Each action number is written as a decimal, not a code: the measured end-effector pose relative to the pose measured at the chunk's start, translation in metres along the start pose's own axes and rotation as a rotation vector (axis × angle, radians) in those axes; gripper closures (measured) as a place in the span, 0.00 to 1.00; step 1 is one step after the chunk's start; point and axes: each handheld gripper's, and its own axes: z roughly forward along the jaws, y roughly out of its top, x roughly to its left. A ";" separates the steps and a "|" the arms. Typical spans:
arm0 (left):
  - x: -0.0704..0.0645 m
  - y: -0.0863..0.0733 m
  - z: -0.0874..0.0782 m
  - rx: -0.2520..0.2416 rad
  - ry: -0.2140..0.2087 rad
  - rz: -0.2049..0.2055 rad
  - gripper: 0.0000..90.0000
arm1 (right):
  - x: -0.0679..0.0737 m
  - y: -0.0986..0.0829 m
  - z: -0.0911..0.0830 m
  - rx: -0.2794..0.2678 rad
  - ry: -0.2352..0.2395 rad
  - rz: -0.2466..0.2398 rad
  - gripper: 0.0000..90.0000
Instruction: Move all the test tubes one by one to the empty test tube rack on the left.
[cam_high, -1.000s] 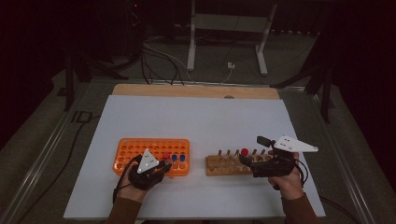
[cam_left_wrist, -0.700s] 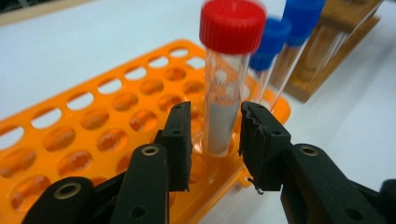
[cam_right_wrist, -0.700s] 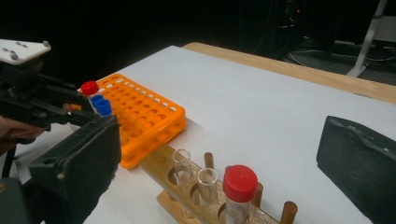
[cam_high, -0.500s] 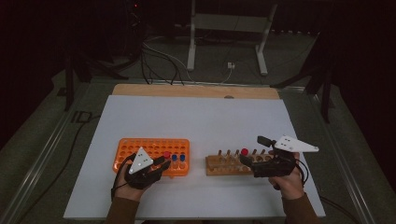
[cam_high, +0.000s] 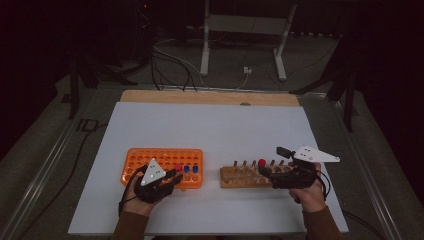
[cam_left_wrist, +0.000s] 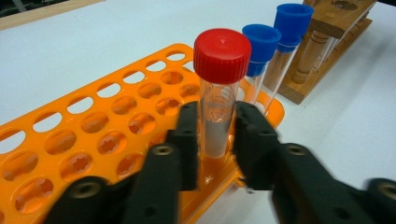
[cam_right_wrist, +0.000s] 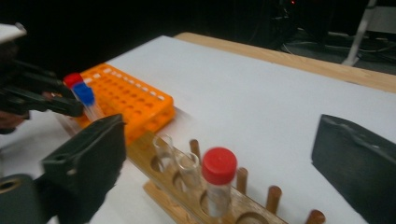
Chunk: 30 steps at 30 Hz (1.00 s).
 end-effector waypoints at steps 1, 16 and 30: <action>0.000 0.000 0.000 -0.007 -0.002 -0.004 0.66 | 0.000 -0.001 0.000 -0.001 -0.009 -0.002 0.09; 0.003 0.005 -0.015 -0.156 -0.001 -0.077 0.21 | -0.007 -0.019 0.014 0.073 0.010 -0.033 0.54; 0.003 0.008 -0.019 -0.205 0.013 -0.126 0.02 | -0.005 -0.029 0.023 0.131 0.015 -0.081 0.76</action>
